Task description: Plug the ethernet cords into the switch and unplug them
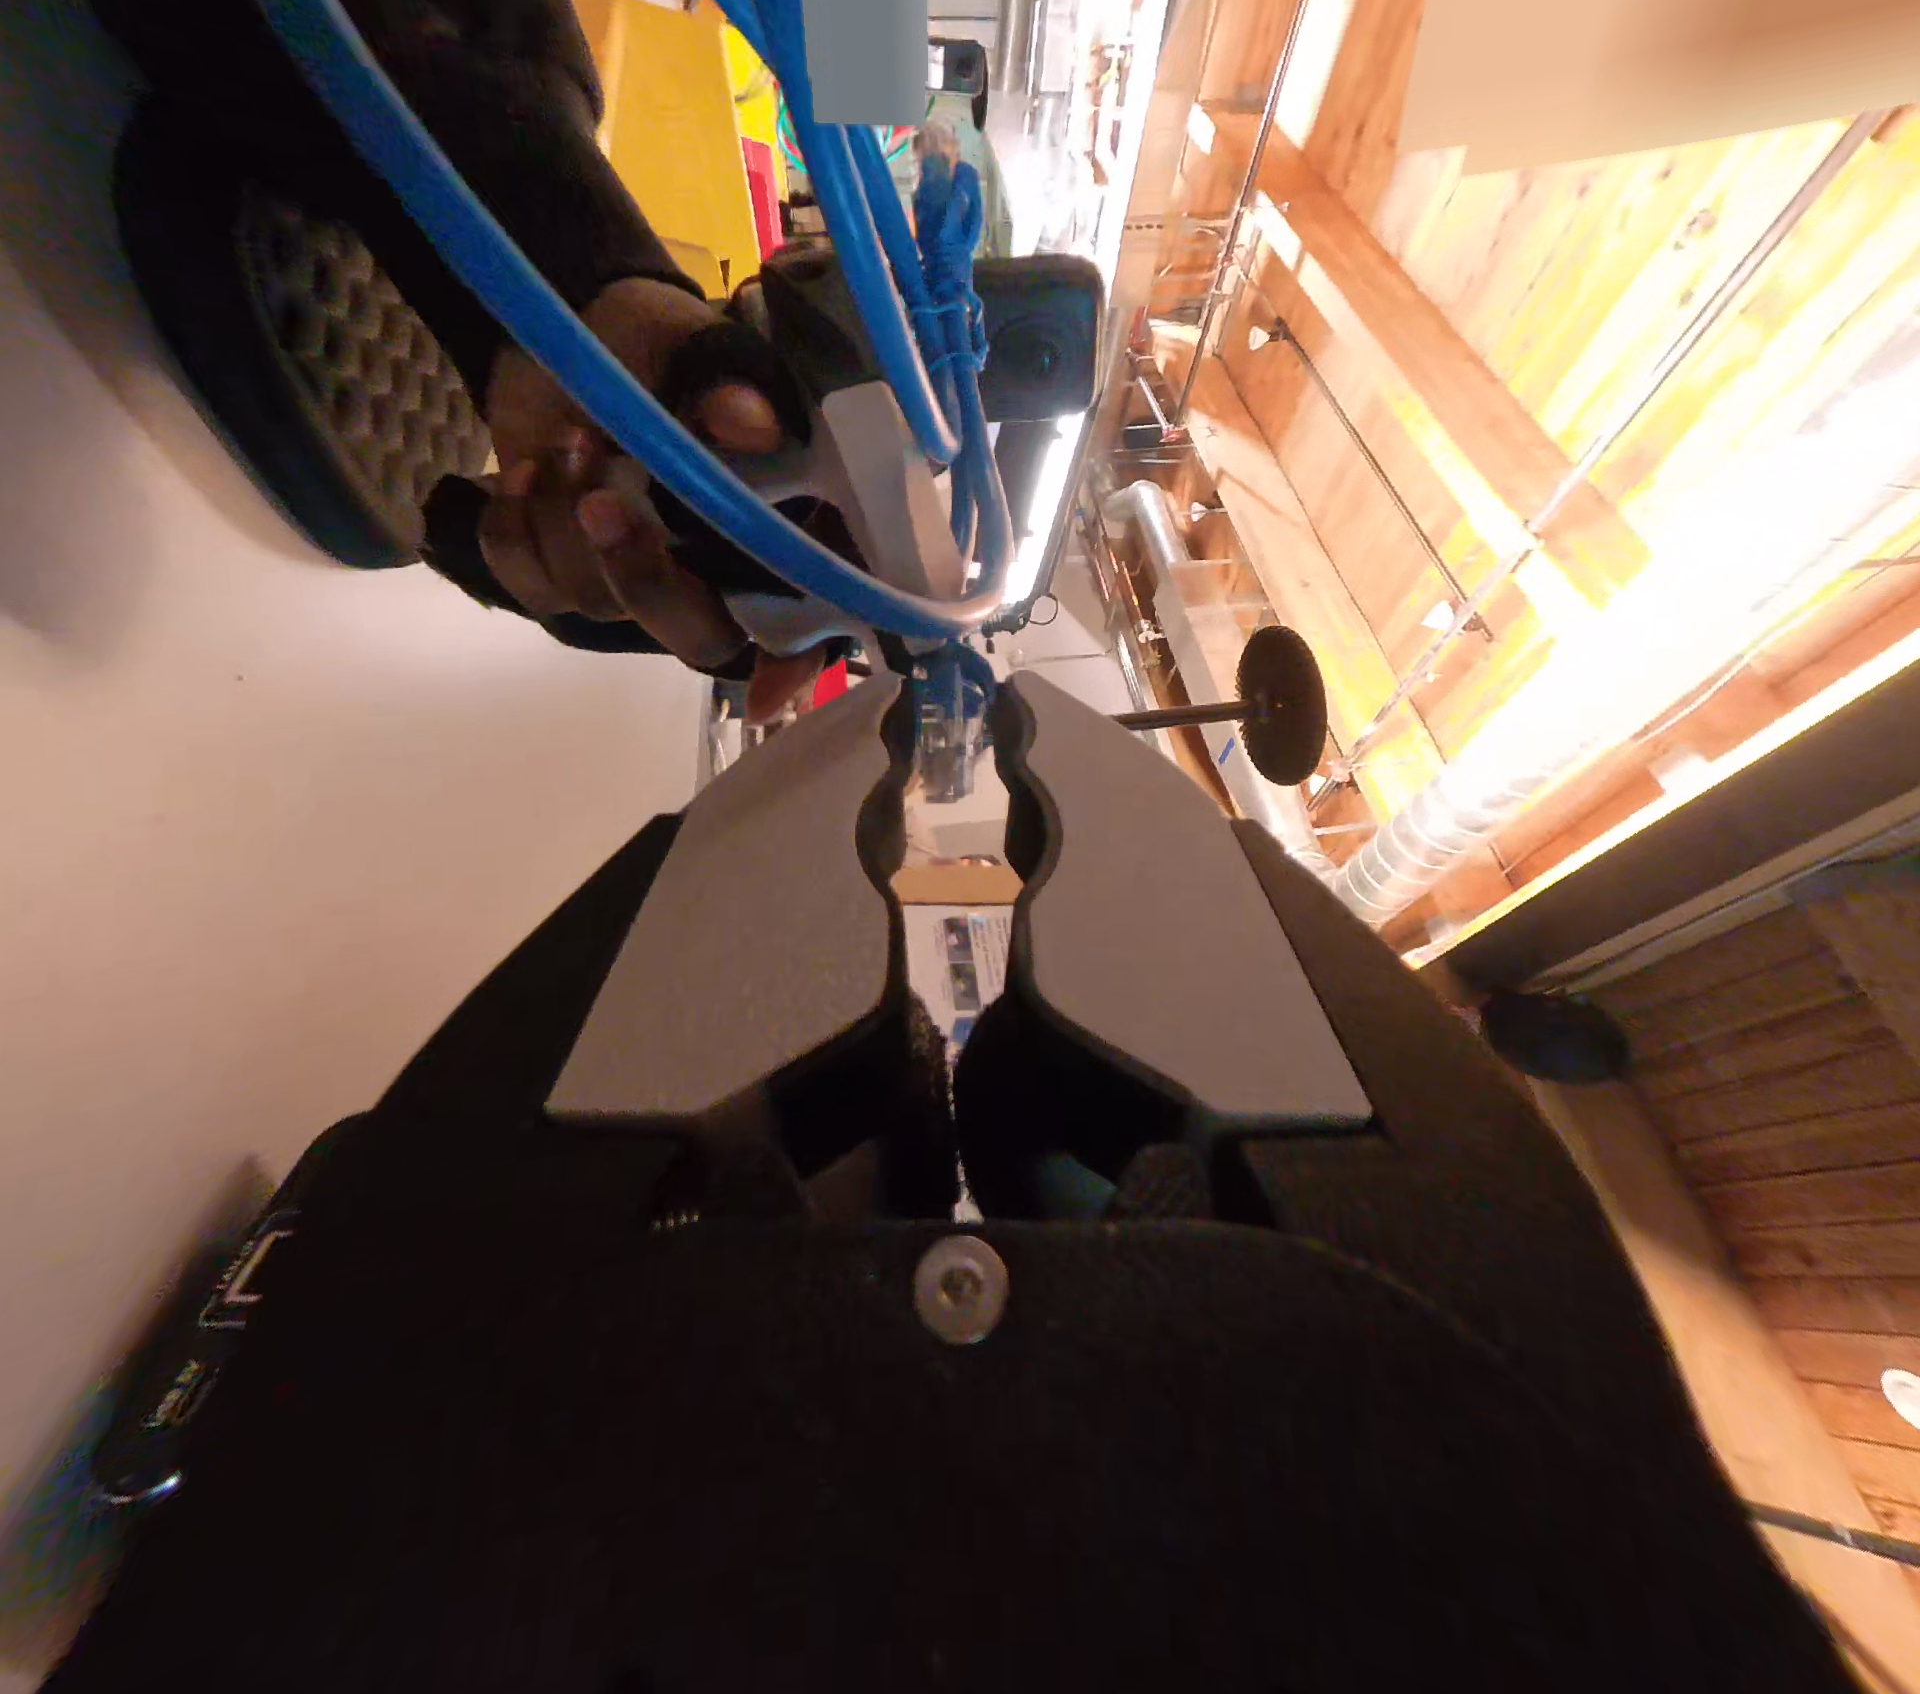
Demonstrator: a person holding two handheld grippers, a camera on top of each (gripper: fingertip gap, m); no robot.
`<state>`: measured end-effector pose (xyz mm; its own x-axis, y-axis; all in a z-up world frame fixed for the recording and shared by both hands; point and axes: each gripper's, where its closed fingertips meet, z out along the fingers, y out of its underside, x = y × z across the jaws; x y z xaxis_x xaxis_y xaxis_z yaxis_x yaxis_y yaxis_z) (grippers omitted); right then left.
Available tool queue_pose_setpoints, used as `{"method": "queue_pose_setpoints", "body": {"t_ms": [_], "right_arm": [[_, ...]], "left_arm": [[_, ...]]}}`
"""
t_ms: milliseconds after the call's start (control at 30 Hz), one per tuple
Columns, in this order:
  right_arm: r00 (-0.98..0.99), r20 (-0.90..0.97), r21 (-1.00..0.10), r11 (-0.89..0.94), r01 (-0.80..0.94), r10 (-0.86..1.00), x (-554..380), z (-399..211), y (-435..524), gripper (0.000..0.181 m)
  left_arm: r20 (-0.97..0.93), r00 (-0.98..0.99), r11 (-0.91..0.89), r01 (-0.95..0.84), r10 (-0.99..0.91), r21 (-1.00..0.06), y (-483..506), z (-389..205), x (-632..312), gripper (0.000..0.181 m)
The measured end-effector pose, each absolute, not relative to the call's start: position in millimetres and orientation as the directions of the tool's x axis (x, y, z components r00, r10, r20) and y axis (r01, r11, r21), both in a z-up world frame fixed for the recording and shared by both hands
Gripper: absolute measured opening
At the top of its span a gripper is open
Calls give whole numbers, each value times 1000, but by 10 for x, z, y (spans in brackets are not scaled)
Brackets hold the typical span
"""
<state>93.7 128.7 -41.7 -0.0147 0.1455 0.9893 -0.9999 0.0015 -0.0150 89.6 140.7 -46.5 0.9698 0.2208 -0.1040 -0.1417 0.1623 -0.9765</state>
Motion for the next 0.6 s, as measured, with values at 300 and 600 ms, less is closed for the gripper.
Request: {"method": "queue_pose_setpoints", "body": {"t_ms": [300,600], "right_arm": [[70,990,64,50,-997,124,898,-457,1272,13],[-17,990,-22,30,-999,140,901,-422,1270,14]], "left_arm": [[-8,989,182,-35,146,-983,1443,-477,935,13],[-64,983,159,-91,170,-983,1447,-478,937,12]]}}
